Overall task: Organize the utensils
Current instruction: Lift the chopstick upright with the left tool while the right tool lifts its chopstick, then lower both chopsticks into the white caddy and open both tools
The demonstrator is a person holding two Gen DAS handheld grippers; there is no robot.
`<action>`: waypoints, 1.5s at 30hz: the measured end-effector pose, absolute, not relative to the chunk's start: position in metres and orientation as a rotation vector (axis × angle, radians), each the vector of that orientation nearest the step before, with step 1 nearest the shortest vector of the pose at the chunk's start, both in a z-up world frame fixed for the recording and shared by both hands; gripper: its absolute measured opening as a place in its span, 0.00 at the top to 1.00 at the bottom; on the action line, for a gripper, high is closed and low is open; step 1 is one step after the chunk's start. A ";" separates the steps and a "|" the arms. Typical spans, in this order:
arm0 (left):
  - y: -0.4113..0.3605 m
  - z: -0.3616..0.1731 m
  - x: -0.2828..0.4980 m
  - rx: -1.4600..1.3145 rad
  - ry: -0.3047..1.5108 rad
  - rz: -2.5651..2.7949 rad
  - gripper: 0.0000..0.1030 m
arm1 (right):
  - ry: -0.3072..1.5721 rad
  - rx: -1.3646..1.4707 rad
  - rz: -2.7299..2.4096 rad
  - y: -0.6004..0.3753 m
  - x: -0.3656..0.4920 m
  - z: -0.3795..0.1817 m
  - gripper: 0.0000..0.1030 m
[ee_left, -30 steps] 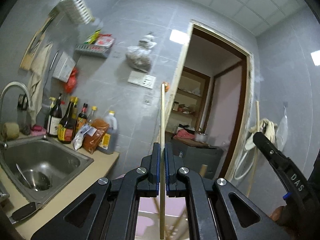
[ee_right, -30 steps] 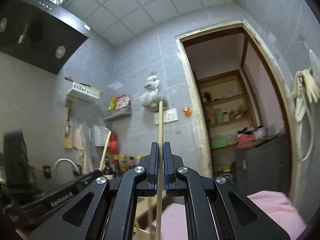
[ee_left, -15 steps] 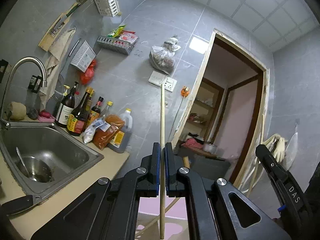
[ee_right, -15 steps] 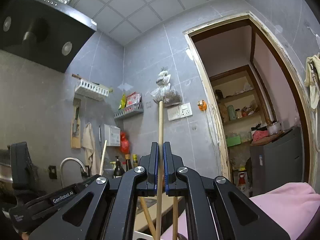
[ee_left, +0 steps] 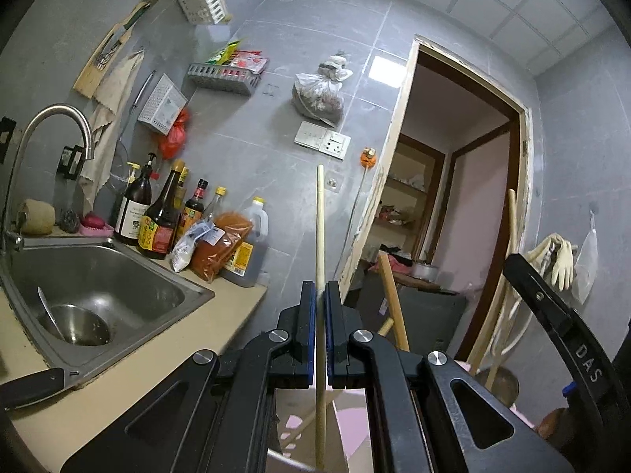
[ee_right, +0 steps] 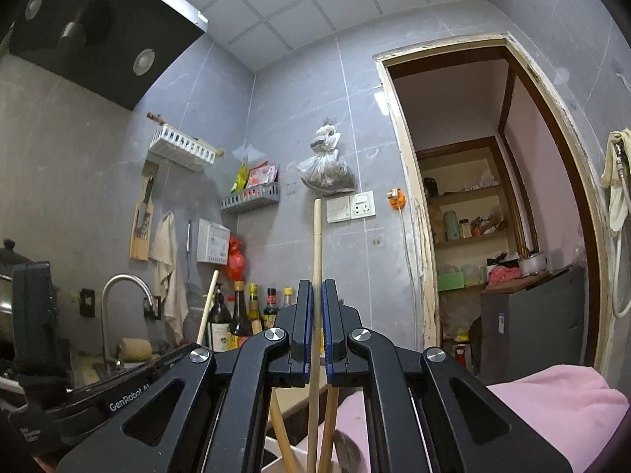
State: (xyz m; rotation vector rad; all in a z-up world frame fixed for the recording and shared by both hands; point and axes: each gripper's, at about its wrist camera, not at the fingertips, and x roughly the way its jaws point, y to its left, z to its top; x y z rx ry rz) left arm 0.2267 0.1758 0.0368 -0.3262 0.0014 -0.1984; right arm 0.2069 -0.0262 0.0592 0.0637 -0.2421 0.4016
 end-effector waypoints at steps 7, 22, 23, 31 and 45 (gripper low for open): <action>0.170 0.032 0.223 -0.296 0.010 -0.205 0.98 | -0.212 0.061 0.394 -0.025 0.209 0.052 0.97; 0.161 0.028 0.221 -0.265 0.032 -0.235 0.89 | -0.205 0.059 0.384 -0.025 0.208 0.051 0.94; 0.161 0.029 0.220 -0.272 0.032 -0.235 0.84 | -0.207 0.062 0.383 -0.025 0.207 0.051 0.93; 0.161 0.049 0.213 -0.294 0.052 -0.199 0.65 | -0.215 0.085 0.370 -0.031 0.199 0.059 0.81; 0.115 0.078 0.192 -0.141 0.112 -0.147 0.13 | -0.125 0.065 0.314 -0.083 0.180 0.080 0.28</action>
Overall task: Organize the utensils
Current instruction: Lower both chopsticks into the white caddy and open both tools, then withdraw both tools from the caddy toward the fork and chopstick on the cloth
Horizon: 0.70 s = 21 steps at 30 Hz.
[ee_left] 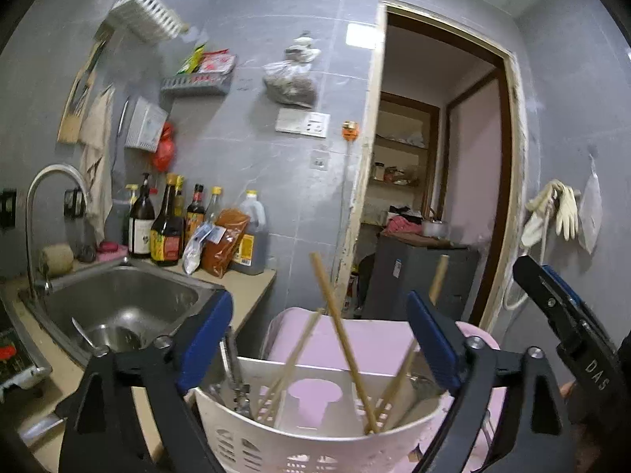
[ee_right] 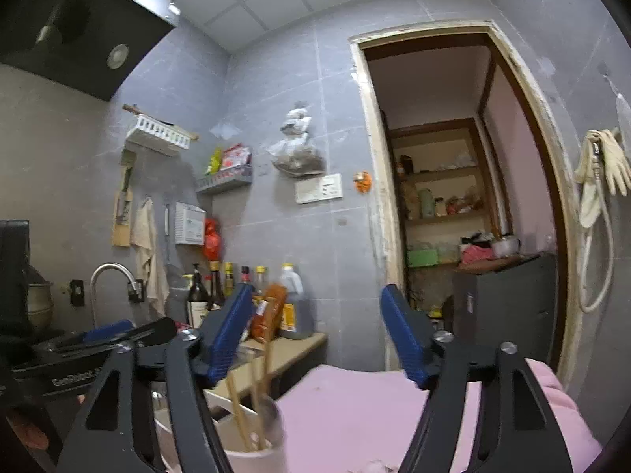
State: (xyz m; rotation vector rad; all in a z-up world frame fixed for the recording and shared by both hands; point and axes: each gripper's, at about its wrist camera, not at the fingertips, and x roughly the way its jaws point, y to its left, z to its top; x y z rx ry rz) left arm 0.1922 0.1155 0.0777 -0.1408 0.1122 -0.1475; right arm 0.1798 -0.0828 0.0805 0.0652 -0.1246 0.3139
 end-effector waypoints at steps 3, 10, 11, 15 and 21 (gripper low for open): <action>0.101 0.078 0.184 -0.110 0.086 -0.159 0.04 | -0.123 0.068 0.283 -0.103 0.171 0.083 0.21; 0.071 0.079 0.174 -0.103 0.079 -0.210 0.02 | -0.103 0.028 0.236 -0.147 0.150 0.086 0.00; 0.068 0.079 0.173 -0.111 0.082 -0.219 0.02 | -0.098 0.020 0.226 -0.152 0.146 0.086 0.00; 0.052 0.077 0.170 -0.149 0.127 -0.293 0.02 | -0.051 -0.003 0.187 -0.174 0.137 0.083 0.00; 0.018 0.070 0.158 -0.083 0.166 -0.371 0.02 | -0.005 -0.036 0.136 -0.210 0.118 0.078 0.00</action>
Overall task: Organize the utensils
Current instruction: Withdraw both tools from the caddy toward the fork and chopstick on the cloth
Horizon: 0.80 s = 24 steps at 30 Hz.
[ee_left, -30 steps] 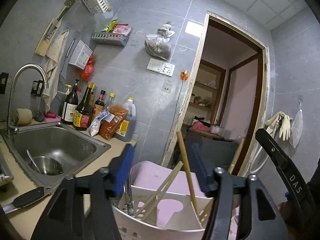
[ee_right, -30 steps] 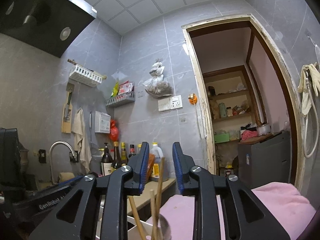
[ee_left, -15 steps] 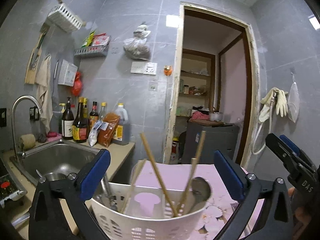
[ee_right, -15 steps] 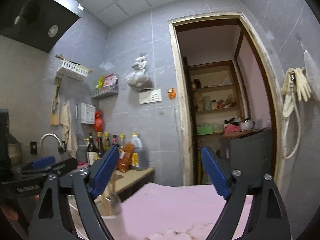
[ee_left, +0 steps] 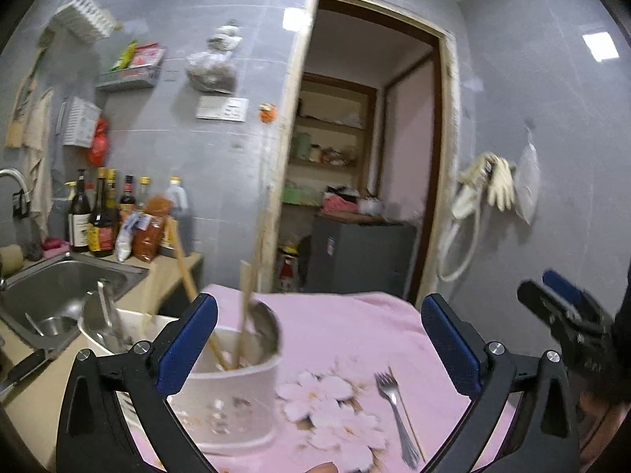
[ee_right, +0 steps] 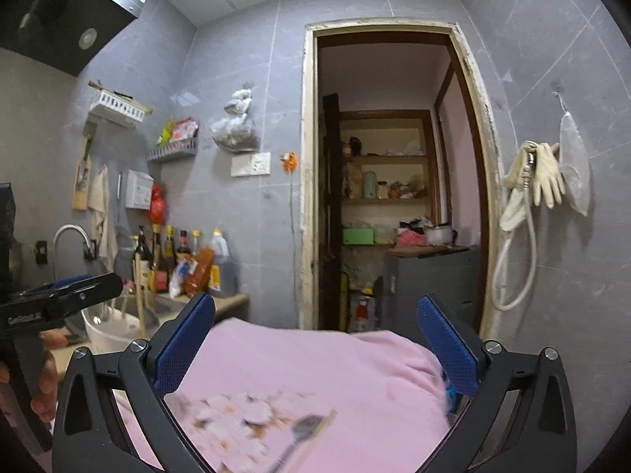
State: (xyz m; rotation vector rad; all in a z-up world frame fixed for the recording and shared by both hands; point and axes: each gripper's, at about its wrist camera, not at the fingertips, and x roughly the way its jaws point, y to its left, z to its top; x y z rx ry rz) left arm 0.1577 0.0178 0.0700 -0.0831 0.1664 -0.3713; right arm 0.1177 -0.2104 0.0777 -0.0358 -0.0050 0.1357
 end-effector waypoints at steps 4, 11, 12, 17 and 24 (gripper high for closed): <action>-0.007 0.056 0.155 -0.016 0.224 -0.424 0.02 | 0.044 -0.049 0.117 -0.232 0.112 0.072 0.00; -0.034 0.025 0.159 0.030 0.369 -0.491 0.02 | 0.122 -0.064 0.101 -0.256 0.110 0.058 0.00; -0.037 0.021 0.161 0.033 0.389 -0.496 0.02 | 0.131 -0.064 0.099 -0.258 0.111 0.056 0.00; -0.054 0.006 0.173 0.071 0.488 -0.513 0.02 | 0.194 -0.047 0.116 -0.267 0.118 0.044 0.00; -0.072 -0.010 0.203 0.069 0.669 -0.554 0.02 | 0.273 -0.050 0.139 -0.275 0.138 0.030 0.00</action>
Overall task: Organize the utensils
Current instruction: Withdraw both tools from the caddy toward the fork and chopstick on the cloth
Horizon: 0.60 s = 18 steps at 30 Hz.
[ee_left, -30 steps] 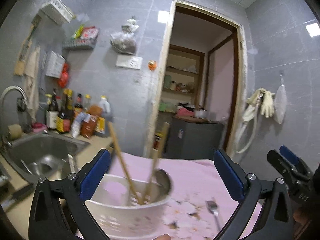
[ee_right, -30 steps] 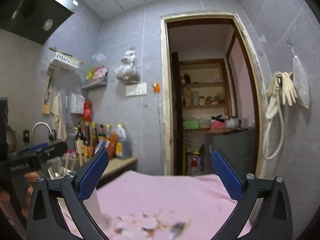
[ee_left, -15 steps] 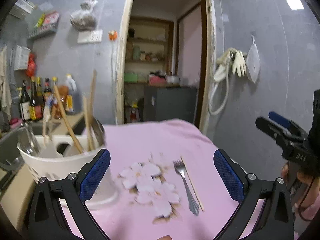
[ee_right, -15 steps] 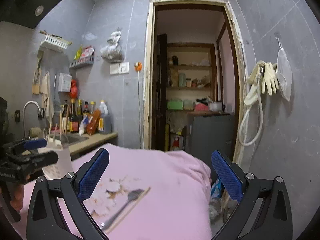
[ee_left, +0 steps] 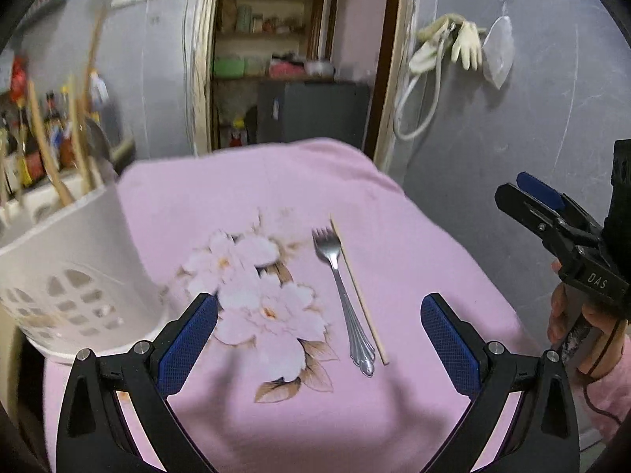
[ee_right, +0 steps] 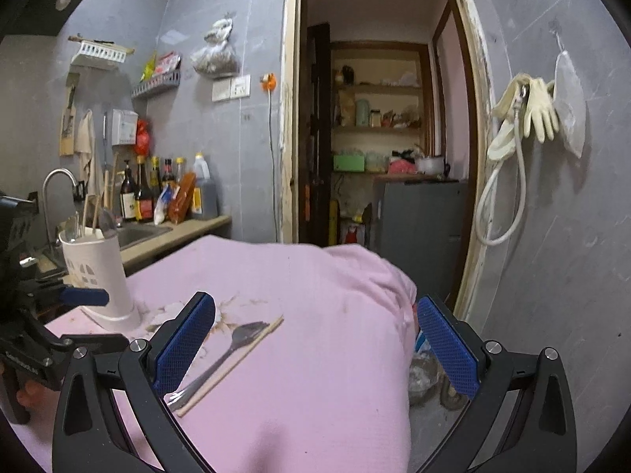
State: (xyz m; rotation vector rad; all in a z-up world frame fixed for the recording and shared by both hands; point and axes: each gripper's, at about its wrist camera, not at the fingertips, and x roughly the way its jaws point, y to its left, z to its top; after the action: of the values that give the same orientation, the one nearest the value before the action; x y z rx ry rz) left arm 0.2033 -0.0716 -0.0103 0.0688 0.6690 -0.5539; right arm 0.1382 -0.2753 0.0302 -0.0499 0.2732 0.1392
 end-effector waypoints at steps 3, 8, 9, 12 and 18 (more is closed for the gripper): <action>-0.075 -0.018 0.218 0.048 0.733 -0.561 0.04 | 0.330 -0.040 0.167 -0.279 0.153 0.025 0.03; -0.081 -0.024 0.241 0.025 0.817 -0.580 0.28 | 0.480 -0.031 0.228 -0.282 0.191 0.014 0.19; -0.082 -0.026 0.247 0.020 0.834 -0.584 0.31 | 0.504 -0.027 0.239 -0.282 0.197 0.011 0.26; -0.086 -0.031 0.264 0.006 0.886 -0.606 0.46 | 0.598 -0.014 0.271 -0.283 0.219 0.001 0.43; -0.095 -0.037 0.285 0.004 0.938 -0.644 0.63 | 0.725 0.041 0.320 -0.288 0.245 -0.014 0.55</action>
State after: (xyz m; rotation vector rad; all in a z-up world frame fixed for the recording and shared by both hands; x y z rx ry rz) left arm 0.2854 -0.0954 -0.0375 0.0042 0.9377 -0.6436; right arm 0.2448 -0.2882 -0.0135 0.0414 0.7251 0.3203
